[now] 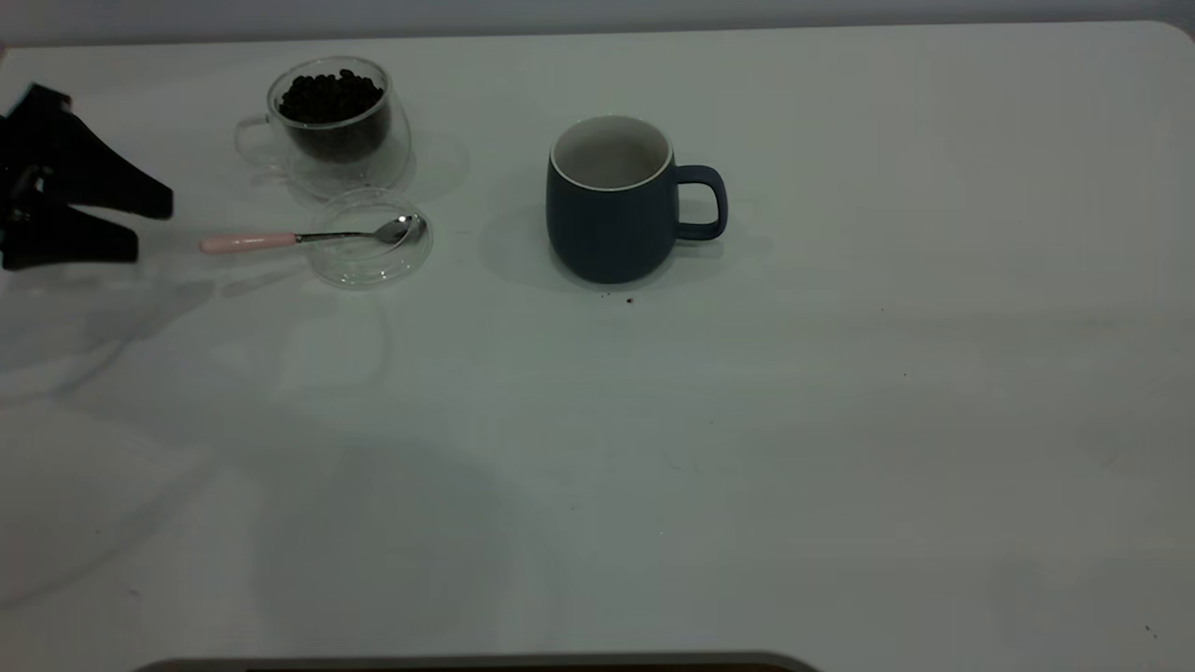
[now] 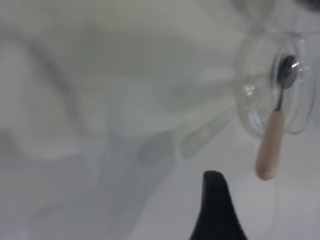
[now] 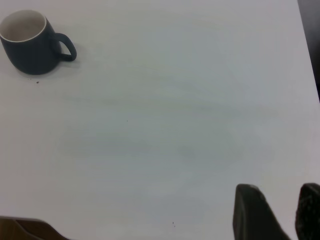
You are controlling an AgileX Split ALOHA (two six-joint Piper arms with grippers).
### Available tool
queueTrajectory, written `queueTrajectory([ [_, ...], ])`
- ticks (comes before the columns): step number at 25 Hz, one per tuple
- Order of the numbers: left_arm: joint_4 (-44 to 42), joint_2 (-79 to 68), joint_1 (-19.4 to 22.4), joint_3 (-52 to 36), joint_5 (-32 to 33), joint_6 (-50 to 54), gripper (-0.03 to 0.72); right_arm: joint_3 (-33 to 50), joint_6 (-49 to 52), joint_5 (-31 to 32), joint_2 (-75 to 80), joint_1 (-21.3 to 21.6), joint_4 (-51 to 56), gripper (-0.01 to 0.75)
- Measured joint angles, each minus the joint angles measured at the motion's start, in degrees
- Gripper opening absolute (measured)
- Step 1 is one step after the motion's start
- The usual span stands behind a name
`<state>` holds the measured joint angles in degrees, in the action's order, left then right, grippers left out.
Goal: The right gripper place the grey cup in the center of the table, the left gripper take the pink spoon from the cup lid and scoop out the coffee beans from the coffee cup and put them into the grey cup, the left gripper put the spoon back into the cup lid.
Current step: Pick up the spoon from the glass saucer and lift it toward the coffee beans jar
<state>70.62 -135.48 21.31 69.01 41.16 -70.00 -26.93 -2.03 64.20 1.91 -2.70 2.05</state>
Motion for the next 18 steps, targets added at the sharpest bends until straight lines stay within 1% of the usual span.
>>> queueTrajectory([
  [4,0.9,-1.5,-0.2,0.0,-0.4,-0.5,0.588,0.0,0.0,0.0,0.0,0.0,0.0,0.244],
  [11,7.8,-4.9,-0.3,0.0,0.0,-4.4,0.587,0.0,0.0,0.0,0.0,0.0,0.0,0.243],
  [18,10.7,-6.3,-3.0,0.0,0.0,-7.6,0.587,0.0,0.0,0.0,0.0,0.0,0.0,0.243],
])
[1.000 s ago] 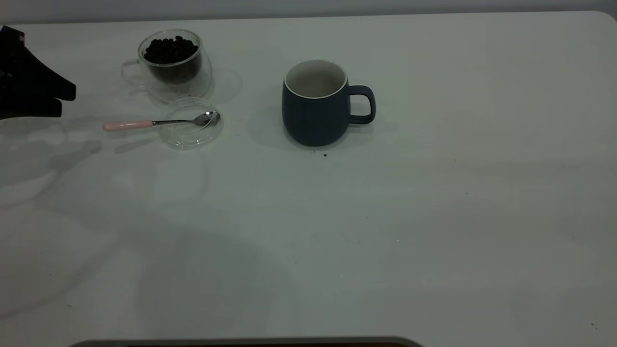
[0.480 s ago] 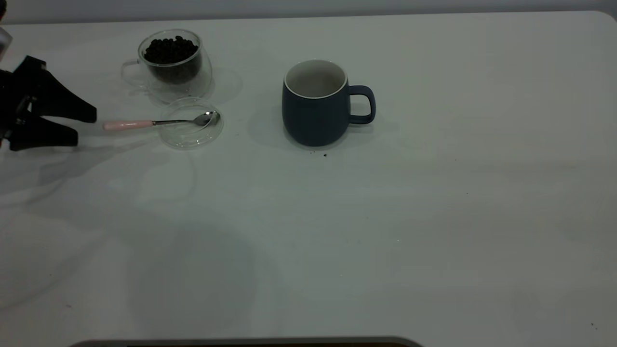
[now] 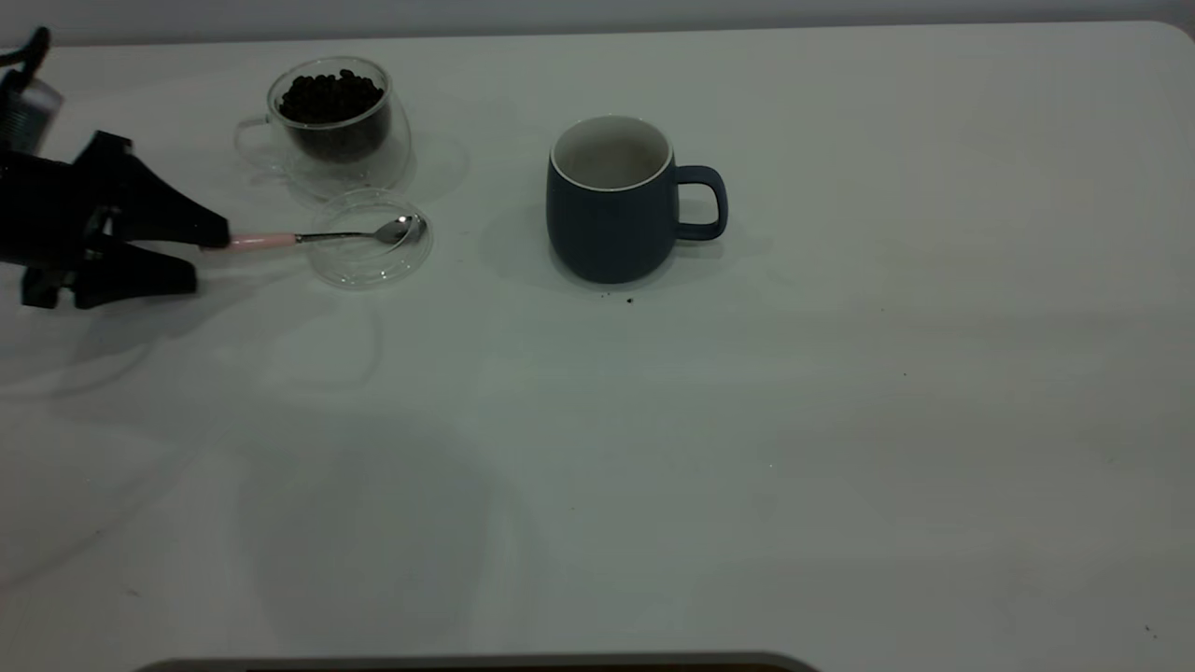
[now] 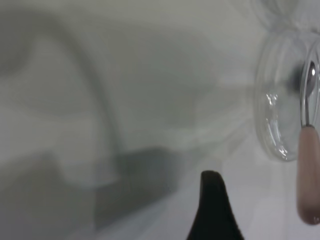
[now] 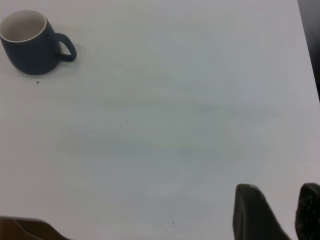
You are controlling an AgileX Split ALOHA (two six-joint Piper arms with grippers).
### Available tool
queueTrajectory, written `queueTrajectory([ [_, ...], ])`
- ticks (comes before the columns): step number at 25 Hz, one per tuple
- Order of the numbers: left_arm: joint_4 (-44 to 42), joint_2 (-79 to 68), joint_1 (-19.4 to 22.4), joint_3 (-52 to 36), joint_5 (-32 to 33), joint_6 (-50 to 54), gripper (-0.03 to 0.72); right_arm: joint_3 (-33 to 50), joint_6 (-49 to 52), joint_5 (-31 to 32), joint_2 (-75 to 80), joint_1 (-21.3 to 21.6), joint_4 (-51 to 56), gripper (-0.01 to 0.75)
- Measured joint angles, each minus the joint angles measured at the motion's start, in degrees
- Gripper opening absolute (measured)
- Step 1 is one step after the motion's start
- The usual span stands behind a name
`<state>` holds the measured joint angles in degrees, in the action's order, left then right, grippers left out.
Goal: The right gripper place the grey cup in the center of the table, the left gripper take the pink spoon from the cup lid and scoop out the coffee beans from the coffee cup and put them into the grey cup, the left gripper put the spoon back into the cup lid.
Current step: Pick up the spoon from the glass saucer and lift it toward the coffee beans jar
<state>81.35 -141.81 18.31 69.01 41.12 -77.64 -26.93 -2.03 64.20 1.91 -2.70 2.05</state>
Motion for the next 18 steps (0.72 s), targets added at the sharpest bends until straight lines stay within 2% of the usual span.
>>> queueTrajectory([
  [9,5.8,-0.1,-3.8,0.0,-0.5,-3.1,0.587,0.0,0.0,0.0,0.0,0.0,0.0,0.243],
  [18,6.2,-0.1,-3.8,0.0,-0.3,-1.7,0.569,0.0,0.0,0.0,0.0,0.0,0.0,0.243],
])
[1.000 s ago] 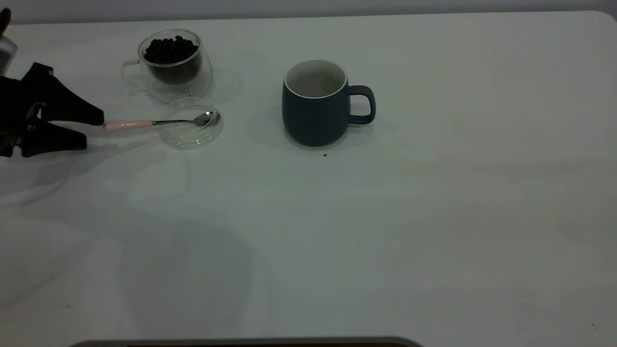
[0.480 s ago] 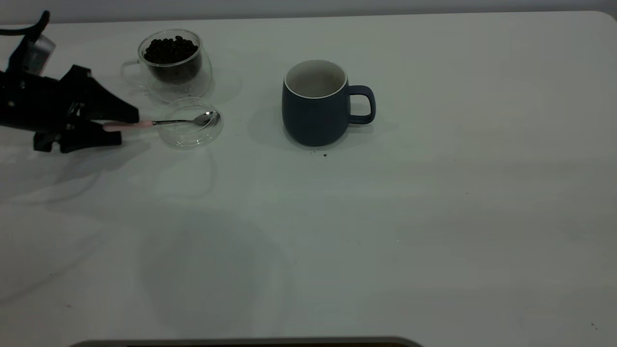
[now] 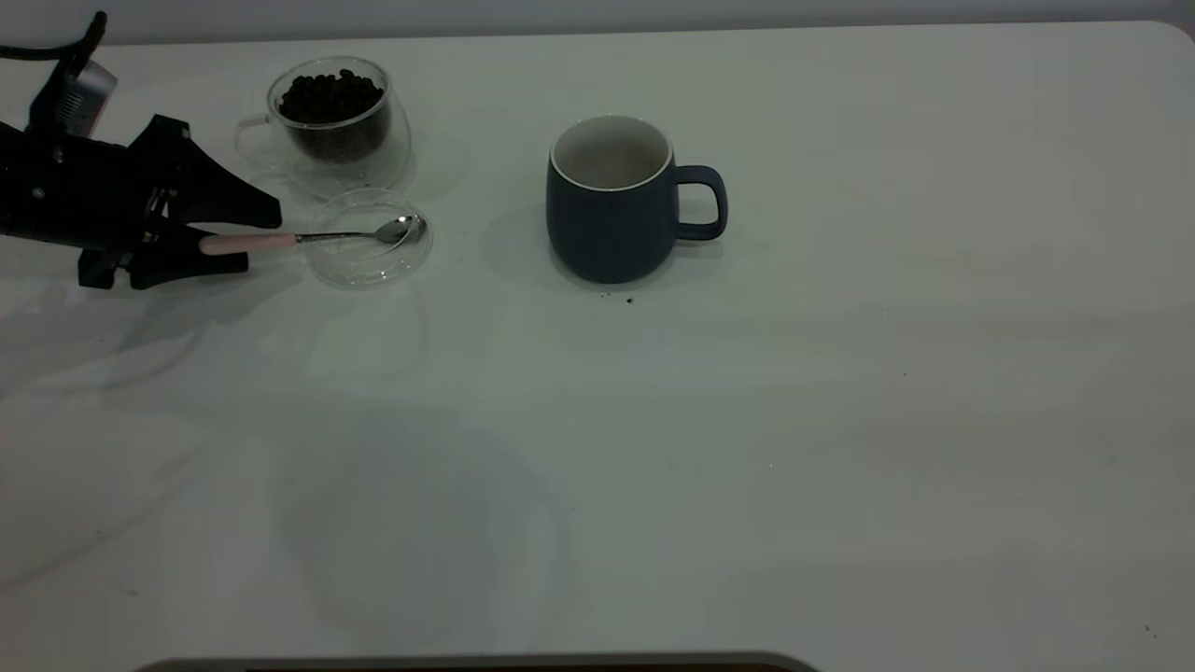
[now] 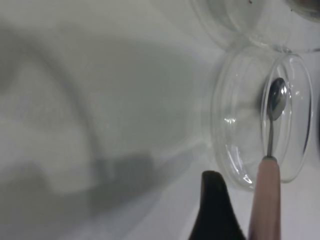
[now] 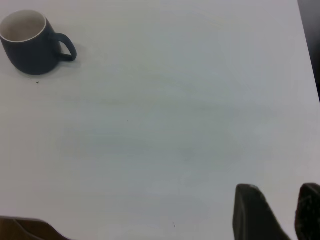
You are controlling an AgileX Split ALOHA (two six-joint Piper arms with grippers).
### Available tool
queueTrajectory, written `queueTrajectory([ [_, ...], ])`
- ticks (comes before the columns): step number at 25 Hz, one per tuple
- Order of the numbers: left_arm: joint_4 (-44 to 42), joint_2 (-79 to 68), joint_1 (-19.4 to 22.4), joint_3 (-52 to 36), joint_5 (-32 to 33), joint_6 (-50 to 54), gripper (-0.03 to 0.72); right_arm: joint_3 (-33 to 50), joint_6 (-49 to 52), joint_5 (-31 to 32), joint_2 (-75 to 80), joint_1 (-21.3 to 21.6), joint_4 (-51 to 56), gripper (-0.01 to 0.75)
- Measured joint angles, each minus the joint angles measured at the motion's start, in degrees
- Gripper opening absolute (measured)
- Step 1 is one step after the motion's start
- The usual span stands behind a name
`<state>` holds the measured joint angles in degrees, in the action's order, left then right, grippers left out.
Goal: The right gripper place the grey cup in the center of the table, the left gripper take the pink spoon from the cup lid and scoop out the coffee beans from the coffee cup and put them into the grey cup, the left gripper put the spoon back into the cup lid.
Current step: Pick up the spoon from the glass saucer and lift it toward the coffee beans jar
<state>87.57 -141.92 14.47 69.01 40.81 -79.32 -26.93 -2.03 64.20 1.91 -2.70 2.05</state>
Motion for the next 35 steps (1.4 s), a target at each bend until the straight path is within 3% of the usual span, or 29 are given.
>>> queueTrajectory([
  [6,0.0,0.0,0.0,0.0,0.3,1.5,0.519,0.0,0.0,0.0,0.0,0.0,0.0,0.243],
  [15,-4.1,0.0,0.0,0.0,0.4,5.3,0.516,0.0,0.0,0.0,0.0,0.0,0.0,0.243],
  [24,-1.3,0.0,0.0,0.0,0.4,3.3,0.51,0.0,0.0,0.0,0.0,0.0,0.0,0.243],
  [31,-1.3,0.0,0.0,0.0,1.4,3.3,0.444,0.0,0.0,0.0,0.0,0.0,0.0,0.243],
  [35,-1.3,0.0,0.0,0.0,1.7,3.3,0.361,0.0,0.0,0.0,0.0,0.0,0.0,0.243],
])
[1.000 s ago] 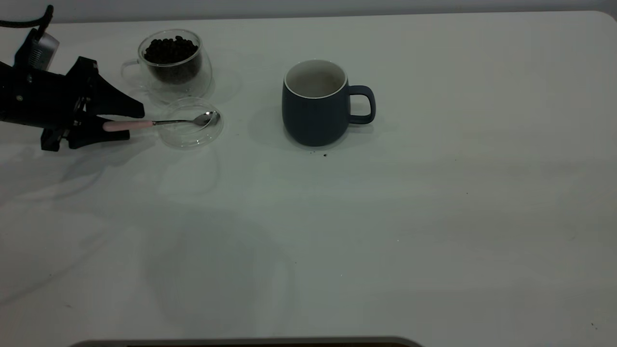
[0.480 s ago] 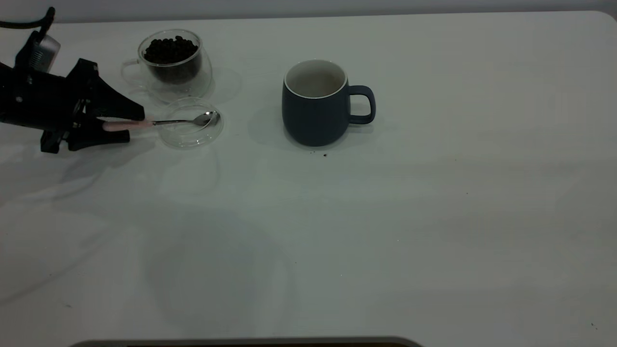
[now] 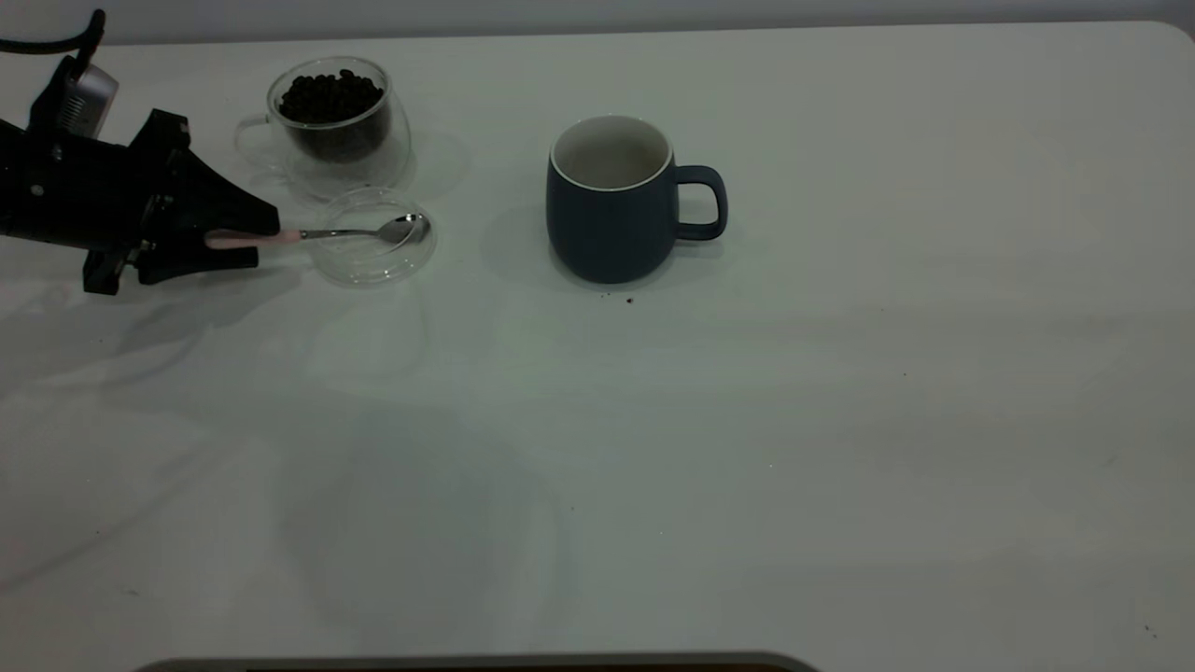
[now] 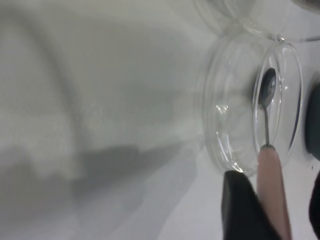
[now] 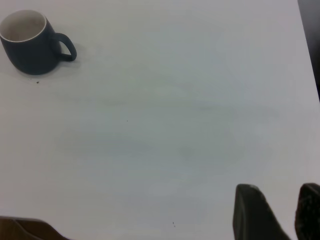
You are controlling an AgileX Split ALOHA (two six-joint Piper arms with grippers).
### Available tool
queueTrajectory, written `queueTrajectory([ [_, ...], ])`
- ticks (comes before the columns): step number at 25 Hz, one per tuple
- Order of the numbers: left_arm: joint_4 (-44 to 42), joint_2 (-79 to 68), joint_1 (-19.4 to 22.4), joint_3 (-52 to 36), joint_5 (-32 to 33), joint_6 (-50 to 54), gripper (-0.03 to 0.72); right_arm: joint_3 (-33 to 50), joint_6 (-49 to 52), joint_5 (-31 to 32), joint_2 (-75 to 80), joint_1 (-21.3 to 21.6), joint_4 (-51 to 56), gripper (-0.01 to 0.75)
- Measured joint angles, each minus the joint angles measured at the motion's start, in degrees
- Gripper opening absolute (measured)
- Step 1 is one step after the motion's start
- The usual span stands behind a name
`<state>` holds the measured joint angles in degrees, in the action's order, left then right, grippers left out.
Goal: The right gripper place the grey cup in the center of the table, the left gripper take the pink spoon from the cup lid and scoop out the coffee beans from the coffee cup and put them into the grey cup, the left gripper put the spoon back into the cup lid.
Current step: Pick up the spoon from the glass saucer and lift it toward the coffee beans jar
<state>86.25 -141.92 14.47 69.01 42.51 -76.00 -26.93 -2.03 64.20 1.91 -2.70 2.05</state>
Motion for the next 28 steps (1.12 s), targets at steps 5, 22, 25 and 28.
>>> queueTrajectory([
  [5,0.0,0.0,0.0,0.0,0.7,0.0,0.181,0.0,0.0,0.0,0.0,0.0,0.0,0.243],
  [22,-9.0,5.0,3.0,0.0,8.7,9.4,0.123,0.0,0.0,0.0,0.0,0.0,0.0,0.243],
  [25,-14.1,7.0,4.6,0.0,12.3,12.6,0.123,0.0,0.0,0.0,0.0,0.0,0.0,0.243],
  [28,-15.7,9.5,6.3,0.8,18.0,12.5,0.123,0.0,0.0,0.0,0.0,0.0,0.0,0.243],
])
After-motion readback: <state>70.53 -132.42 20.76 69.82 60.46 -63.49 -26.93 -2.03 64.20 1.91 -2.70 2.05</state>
